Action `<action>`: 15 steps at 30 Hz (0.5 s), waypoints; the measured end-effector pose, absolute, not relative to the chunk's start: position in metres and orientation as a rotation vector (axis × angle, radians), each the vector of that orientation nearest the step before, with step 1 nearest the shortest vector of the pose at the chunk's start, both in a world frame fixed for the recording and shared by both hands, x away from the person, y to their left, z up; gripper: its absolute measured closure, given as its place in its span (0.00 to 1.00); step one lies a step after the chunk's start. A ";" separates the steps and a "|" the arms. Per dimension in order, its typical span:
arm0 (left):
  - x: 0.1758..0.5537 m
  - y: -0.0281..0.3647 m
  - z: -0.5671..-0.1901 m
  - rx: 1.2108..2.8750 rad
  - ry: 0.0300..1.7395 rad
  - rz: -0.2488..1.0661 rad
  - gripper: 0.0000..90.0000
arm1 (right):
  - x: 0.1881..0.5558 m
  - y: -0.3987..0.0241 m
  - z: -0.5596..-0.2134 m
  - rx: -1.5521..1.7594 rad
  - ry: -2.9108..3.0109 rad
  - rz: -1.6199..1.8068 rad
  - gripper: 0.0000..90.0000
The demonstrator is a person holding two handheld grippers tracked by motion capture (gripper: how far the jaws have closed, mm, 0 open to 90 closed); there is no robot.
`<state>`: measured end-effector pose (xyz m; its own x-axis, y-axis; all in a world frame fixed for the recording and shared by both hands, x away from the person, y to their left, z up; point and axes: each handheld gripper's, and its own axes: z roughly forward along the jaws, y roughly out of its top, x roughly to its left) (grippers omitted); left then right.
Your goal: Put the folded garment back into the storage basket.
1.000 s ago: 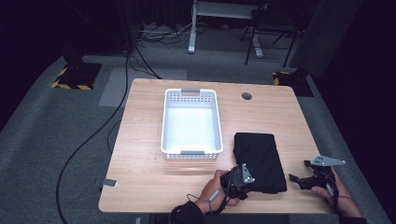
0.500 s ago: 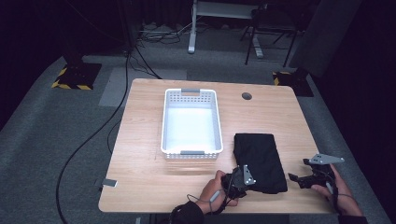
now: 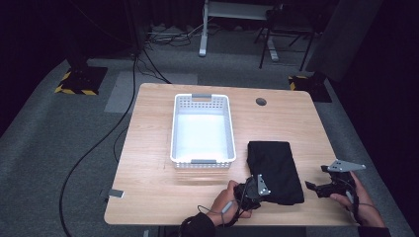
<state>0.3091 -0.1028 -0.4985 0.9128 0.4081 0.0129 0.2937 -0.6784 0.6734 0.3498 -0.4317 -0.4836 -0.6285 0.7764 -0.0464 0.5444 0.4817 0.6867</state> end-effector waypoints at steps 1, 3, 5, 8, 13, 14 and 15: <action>0.309 -0.103 -0.499 2.360 0.500 0.210 0.80 | 0.350 -0.431 -0.483 1.104 2.382 0.916 0.03; 0.309 -0.103 -0.499 2.360 0.500 0.210 0.80 | 0.350 -0.430 -0.481 1.100 2.380 0.920 0.03; 0.309 -0.103 -0.499 2.359 0.500 0.210 0.80 | 0.351 -0.428 -0.479 1.095 2.379 0.922 0.03; 0.309 -0.103 -0.499 2.357 0.500 0.209 0.80 | 0.352 -0.425 -0.477 1.092 2.373 0.930 0.03; 0.309 -0.102 -0.499 2.358 0.502 0.205 0.80 | 0.355 -0.418 -0.475 1.096 2.371 0.930 0.03; 0.309 -0.102 -0.499 2.354 0.505 0.205 0.80 | 0.356 -0.417 -0.475 1.087 2.374 0.929 0.03; 0.309 -0.102 -0.499 2.355 0.503 0.204 0.80 | 0.356 -0.415 -0.474 1.086 2.376 0.934 0.03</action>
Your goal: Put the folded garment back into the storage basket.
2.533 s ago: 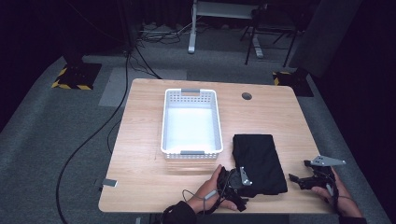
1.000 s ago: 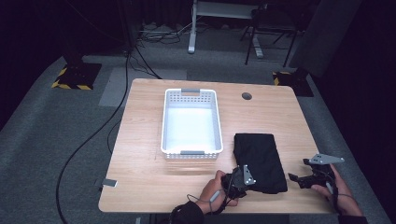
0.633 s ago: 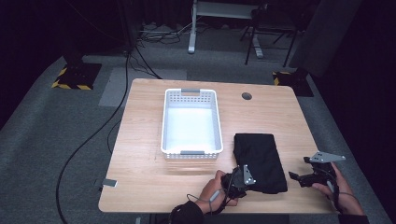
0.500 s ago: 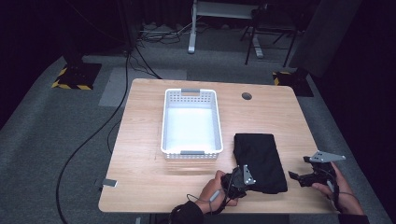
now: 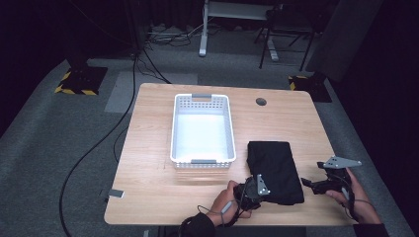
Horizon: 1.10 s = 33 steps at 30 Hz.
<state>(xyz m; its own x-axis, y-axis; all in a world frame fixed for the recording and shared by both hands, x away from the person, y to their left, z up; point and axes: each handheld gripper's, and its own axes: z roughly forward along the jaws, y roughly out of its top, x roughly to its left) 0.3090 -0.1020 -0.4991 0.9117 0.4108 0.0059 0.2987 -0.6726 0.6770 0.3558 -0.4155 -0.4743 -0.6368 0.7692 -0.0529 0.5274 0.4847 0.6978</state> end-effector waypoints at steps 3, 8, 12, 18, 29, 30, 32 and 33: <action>0.309 -0.102 -0.499 2.354 0.502 0.203 0.80 | 0.356 -0.413 -0.472 1.073 2.377 0.935 0.03; 0.309 -0.102 -0.499 2.356 0.499 0.198 0.80 | 0.356 -0.409 -0.469 1.067 2.372 0.950 0.03; 0.309 -0.102 -0.499 2.354 0.498 0.199 0.80 | 0.356 -0.404 -0.466 1.047 2.379 0.955 0.03; 0.308 -0.102 -0.499 2.353 0.498 0.200 0.79 | 0.358 -0.391 -0.465 1.017 2.397 0.928 0.03; 0.308 -0.103 -0.499 2.352 0.493 0.199 0.79 | 0.362 -0.372 -0.467 0.975 2.441 0.910 0.03; 0.308 -0.103 -0.499 2.352 0.493 0.199 0.79 | 0.363 -0.370 -0.468 0.972 2.447 0.909 0.03; 0.308 -0.103 -0.499 2.354 0.490 0.199 0.79 | 0.364 -0.366 -0.469 0.964 2.459 0.900 0.03; 0.307 -0.103 -0.499 2.353 0.490 0.199 0.79 | 0.365 -0.365 -0.470 0.969 2.459 0.902 0.03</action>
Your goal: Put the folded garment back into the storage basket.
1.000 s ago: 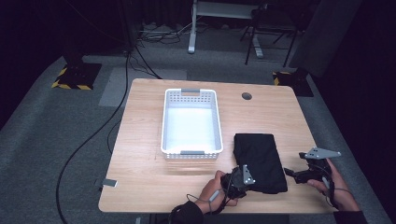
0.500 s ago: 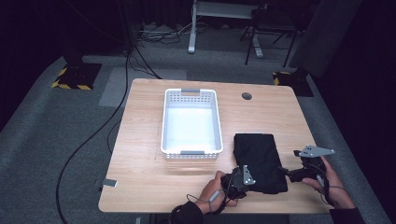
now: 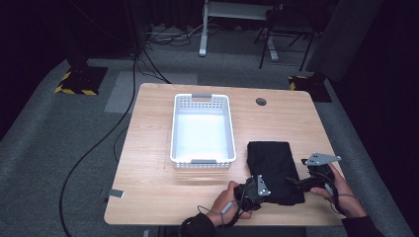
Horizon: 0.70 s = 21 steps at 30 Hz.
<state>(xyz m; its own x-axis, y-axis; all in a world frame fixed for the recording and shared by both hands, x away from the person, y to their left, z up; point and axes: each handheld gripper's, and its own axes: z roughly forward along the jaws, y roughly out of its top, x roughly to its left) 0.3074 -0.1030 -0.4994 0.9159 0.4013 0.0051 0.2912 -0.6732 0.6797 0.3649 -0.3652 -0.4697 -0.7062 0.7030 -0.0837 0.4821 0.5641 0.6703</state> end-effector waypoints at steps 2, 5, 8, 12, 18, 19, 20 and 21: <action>0.307 -0.103 -0.499 2.352 0.492 0.199 0.79 | 0.367 -0.364 -0.471 0.977 2.461 0.900 0.03; 0.307 -0.103 -0.499 2.352 0.491 0.198 0.79 | 0.370 -0.362 -0.473 0.993 2.461 0.903 0.03; 0.307 -0.103 -0.499 2.353 0.489 0.197 0.79 | 0.373 -0.360 -0.474 0.998 2.470 0.899 0.03; 0.307 -0.103 -0.499 2.353 0.487 0.198 0.79 | 0.377 -0.357 -0.477 1.019 2.486 0.887 0.02; 0.307 -0.104 -0.499 2.355 0.483 0.199 0.79 | 0.384 -0.356 -0.483 1.078 2.517 0.890 0.01; 0.307 -0.104 -0.499 2.354 0.484 0.200 0.79 | 0.385 -0.356 -0.484 1.086 2.526 0.894 0.01; 0.307 -0.104 -0.499 2.355 0.483 0.201 0.79 | 0.387 -0.357 -0.485 1.099 2.535 0.900 0.01; 0.307 -0.104 -0.499 2.355 0.485 0.202 0.79 | 0.388 -0.358 -0.486 1.118 2.547 0.907 0.01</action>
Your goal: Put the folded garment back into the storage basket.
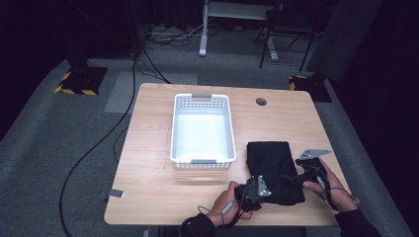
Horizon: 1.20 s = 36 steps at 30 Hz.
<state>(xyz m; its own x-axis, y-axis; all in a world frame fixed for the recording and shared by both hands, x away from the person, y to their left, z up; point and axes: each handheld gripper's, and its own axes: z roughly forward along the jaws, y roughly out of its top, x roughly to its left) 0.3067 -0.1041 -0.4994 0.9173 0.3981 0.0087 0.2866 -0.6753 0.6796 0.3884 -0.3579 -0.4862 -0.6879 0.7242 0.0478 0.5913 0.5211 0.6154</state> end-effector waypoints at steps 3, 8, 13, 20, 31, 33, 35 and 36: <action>0.307 -0.104 -0.499 2.355 0.485 0.202 0.79 | 0.395 -0.361 -0.491 1.169 2.589 0.947 0.01; 0.307 -0.104 -0.499 2.355 0.483 0.201 0.79 | 0.400 -0.363 -0.494 1.185 2.628 0.975 0.01; 0.306 -0.105 -0.500 2.355 0.481 0.197 0.79 | 0.398 -0.362 -0.492 1.128 2.670 1.029 0.20; 0.306 -0.105 -0.500 2.351 0.477 0.196 0.79 | 0.398 -0.359 -0.489 1.084 2.723 1.102 0.48; 0.303 -0.106 -0.501 2.336 0.503 0.215 0.79 | 0.389 -0.352 -0.481 0.974 2.689 1.057 0.67; 0.303 -0.106 -0.501 2.334 0.505 0.209 0.80 | 0.387 -0.352 -0.480 0.960 2.673 1.058 0.68; 0.303 -0.106 -0.500 2.336 0.504 0.215 0.80 | 0.385 -0.353 -0.480 0.958 2.656 1.067 0.69; 0.303 -0.106 -0.500 2.340 0.500 0.221 0.80 | 0.384 -0.353 -0.479 0.955 2.649 1.070 0.69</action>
